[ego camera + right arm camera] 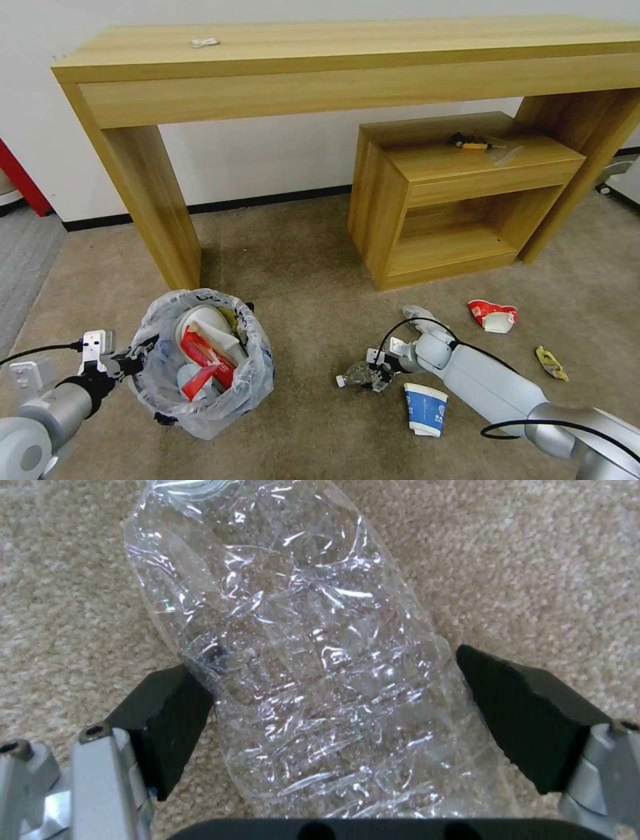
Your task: Pick up the trash bin and place the garbage on the floor into it.
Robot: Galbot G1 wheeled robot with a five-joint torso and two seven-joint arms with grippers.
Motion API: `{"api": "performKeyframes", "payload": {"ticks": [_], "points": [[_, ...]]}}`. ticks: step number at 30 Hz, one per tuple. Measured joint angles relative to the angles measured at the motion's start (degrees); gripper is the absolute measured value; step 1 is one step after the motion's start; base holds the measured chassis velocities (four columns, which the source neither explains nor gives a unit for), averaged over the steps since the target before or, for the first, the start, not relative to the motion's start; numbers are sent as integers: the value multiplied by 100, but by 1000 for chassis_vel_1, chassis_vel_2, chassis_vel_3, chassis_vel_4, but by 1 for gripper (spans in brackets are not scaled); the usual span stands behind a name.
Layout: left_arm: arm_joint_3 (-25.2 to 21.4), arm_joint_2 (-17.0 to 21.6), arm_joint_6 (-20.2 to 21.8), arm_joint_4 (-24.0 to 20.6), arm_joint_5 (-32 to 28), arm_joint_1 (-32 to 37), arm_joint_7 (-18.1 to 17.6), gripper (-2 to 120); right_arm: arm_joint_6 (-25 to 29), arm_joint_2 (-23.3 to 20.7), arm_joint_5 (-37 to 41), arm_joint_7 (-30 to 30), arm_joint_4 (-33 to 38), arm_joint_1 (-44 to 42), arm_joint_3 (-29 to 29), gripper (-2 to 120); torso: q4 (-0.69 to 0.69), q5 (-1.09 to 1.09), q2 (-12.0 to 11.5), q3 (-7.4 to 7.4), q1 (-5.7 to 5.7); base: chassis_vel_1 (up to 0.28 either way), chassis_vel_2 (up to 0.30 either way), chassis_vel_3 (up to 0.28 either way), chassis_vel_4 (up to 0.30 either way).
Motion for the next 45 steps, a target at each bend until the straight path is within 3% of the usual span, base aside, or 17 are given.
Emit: {"api": "performKeyframes", "payload": {"ticks": [7, 14, 15, 16, 19, 28, 33, 40, 42, 45], "points": [[-2, 34, 0, 13, -13, -19, 28, 0, -72, -118, 18, 167, 249, -81, 77, 86, 12, 20, -6, 7, 0, 0, 0, 0, 0], [81, 20, 0, 66, 35, -66, 53, 0, -177, -196, 26, 167, 402, -128, 194, 86, 12, 21, -9, 9, 3, 0, 0, 0, 0], [99, 16, 0, 77, 42, -80, 54, 0, -164, -213, 18, 197, 413, -128, 249, 86, 13, 30, -11, 9, 3, 0, 0, 0, 0], [102, 15, 0, 80, 45, -90, 54, 0, -165, -240, 9, 213, 432, -122, 279, 82, 18, 29, -10, 8, 4, 0, 0, 0, 0], [104, 14, -1, 104, 53, -105, 51, 0, -164, -359, 31, 198, 573, -122, 296, 73, 14, 15, -10, 7, 4, 3, 37, 29, 1], [138, -16, 0, 57, 73, -109, 49, 0, -292, -609, 129, 124, 1044, -231, 432, 40, 8, 15, -8, 5, 3, 0, 0, 0, 0], [129, -12, 0, 14, 73, -90, 41, 0, -397, -653, 328, 301, 1296, -322, 613, 30, 8, 14, -7, 5, 3, 0, 0, 0, 0], [151, 17, 0, -5, 65, -94, 0, 0, -617, -810, 1134, 806, 2406, -380, 1162, 16, 8, 12, -7, 5, 2, 0, 0, 0, 0], [261, 56, 0, 61, 65, -120, -118, 0, -720, -848, 2065, 1175, 3510, -338, 1588, 6, 8, 12, -6, 4, 2, 0, 0, 0, 0], [338, 101, 0, 113, 64, -156, -222, 0, -724, -719, 2429, 1315, 3949, -164, 1724, 4, 7, 12, -6, 4, 2, 0, 0, 0, 0]]}}
